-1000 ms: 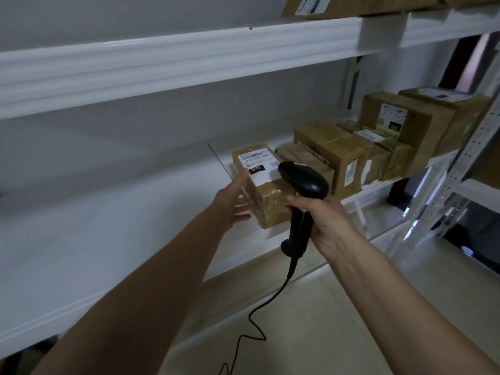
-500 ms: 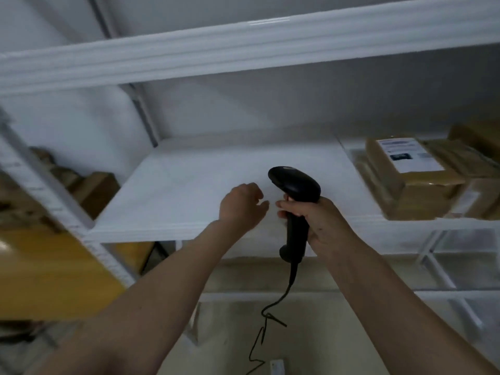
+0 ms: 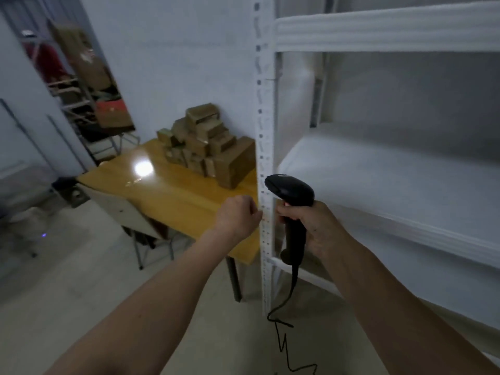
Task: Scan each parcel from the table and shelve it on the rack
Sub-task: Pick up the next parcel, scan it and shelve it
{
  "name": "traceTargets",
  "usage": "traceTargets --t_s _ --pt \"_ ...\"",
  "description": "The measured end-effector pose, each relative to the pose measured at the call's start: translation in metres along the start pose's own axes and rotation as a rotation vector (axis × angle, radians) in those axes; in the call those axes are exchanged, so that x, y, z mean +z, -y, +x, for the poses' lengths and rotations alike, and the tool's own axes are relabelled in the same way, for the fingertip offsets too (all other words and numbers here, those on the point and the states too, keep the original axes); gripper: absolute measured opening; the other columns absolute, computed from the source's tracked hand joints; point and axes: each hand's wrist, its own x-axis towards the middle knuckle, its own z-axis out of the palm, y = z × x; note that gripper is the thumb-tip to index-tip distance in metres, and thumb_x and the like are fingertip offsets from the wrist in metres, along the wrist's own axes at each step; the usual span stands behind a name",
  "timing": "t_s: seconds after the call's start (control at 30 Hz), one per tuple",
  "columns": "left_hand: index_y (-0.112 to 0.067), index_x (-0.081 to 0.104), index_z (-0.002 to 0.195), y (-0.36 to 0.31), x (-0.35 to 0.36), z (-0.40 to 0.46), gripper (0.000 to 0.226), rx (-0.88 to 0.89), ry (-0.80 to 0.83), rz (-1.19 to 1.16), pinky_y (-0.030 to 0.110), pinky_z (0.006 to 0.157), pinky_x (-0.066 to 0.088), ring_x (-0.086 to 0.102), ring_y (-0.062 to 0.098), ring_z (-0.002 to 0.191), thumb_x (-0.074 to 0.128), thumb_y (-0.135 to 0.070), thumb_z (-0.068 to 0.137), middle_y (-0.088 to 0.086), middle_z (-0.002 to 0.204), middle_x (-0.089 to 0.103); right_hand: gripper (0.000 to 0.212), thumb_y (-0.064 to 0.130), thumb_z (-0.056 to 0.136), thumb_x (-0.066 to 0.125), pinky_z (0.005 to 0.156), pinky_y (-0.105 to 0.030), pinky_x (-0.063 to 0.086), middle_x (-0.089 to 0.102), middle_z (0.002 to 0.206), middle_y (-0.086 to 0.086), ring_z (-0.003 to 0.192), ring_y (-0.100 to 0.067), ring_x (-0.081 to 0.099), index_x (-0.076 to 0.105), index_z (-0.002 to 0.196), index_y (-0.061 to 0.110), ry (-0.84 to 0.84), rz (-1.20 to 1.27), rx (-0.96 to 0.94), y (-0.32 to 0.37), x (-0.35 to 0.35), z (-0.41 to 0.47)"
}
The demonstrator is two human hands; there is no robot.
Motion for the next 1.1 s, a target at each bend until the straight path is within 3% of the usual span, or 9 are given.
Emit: traceTargets --t_s 0.1,0.27,0.4,0.63,0.77,0.87,0.97,1.1 --pt "-0.022 0.051 0.075 0.062 -0.022 -0.006 0.02 -0.083 -0.007 0.01 0.032 0.062 0.045 0.058 0.023 0.08 0.06 -0.029 0.091 0.001 0.081 0.059 0.011 -0.003 0.078 0.071 0.071 -0.034 0.049 0.061 0.073 -0.01 0.073 -0.024 0.062 0.065 0.082 0.006 0.059 0.012 0.019 -0.02 0.06 0.013" --pt "-0.02 0.056 0.082 0.138 -0.051 -0.018 0.012 -0.139 -0.04 0.036 0.033 0.062 0.048 0.059 0.022 0.08 0.059 -0.027 0.091 0.0 0.082 0.06 0.011 -0.002 0.077 0.072 0.086 -0.044 0.048 0.064 0.075 -0.009 0.083 -0.029 0.063 0.066 0.083 0.005 0.096 0.019 0.081 -0.049 0.134 0.03" --pt "-0.018 0.061 0.087 0.176 -0.065 -0.019 0.005 -0.171 -0.07 0.017 0.035 0.072 0.052 0.06 0.022 0.083 0.06 -0.023 0.088 -0.001 0.086 0.062 0.015 0.0 0.077 0.072 0.075 -0.038 0.045 0.065 0.08 -0.008 0.081 -0.025 0.065 0.066 0.087 0.008 0.135 -0.006 0.13 -0.059 0.176 0.038" --pt "-0.016 0.064 0.092 0.221 -0.07 0.001 0.011 -0.185 -0.101 -0.02 0.036 0.069 0.053 0.061 0.023 0.083 0.057 -0.024 0.091 0.002 0.089 0.066 0.019 0.001 0.076 0.072 0.071 -0.035 0.042 0.066 0.087 -0.009 0.082 -0.023 0.065 0.064 0.092 0.008 0.161 -0.033 0.149 -0.069 0.226 0.072" --pt "-0.014 0.067 0.111 0.247 -0.067 0.031 0.028 -0.203 -0.077 0.026 0.034 0.071 0.05 0.063 0.026 0.093 0.043 -0.024 0.1 0.006 0.104 0.069 0.018 0.002 0.077 0.072 0.074 -0.038 0.043 0.067 0.09 -0.011 0.082 -0.023 0.065 0.065 0.092 0.008 0.156 -0.028 0.175 -0.073 0.247 0.102" --pt "-0.01 0.068 0.113 0.265 -0.066 0.068 0.033 -0.195 -0.062 0.036 0.038 0.077 0.053 0.063 0.028 0.096 0.038 -0.021 0.102 0.008 0.109 0.069 0.013 0.0 0.078 0.07 0.07 -0.035 0.043 0.065 0.09 -0.012 0.076 -0.022 0.064 0.064 0.085 0.008 0.174 -0.001 0.175 -0.07 0.259 0.135" --pt "-0.013 0.068 0.113 0.273 -0.064 0.117 0.033 -0.173 -0.044 0.054 0.033 0.065 0.049 0.064 0.028 0.091 0.038 -0.021 0.102 0.008 0.108 0.069 0.011 -0.002 0.079 0.069 0.066 -0.033 0.042 0.064 0.09 -0.013 0.073 -0.021 0.063 0.063 0.082 0.008 0.167 0.017 0.183 -0.06 0.268 0.174" --pt "-0.022 0.063 0.126 0.274 -0.062 0.192 0.034 -0.119 0.021 0.053 0.028 0.06 0.042 0.062 0.027 0.1 0.037 -0.026 0.103 0.005 0.118 0.066 0.01 -0.002 0.081 0.067 0.063 -0.033 0.042 0.063 0.089 -0.013 0.071 -0.022 0.063 0.062 0.083 0.005 0.13 0.041 0.195 -0.039 0.276 0.23"
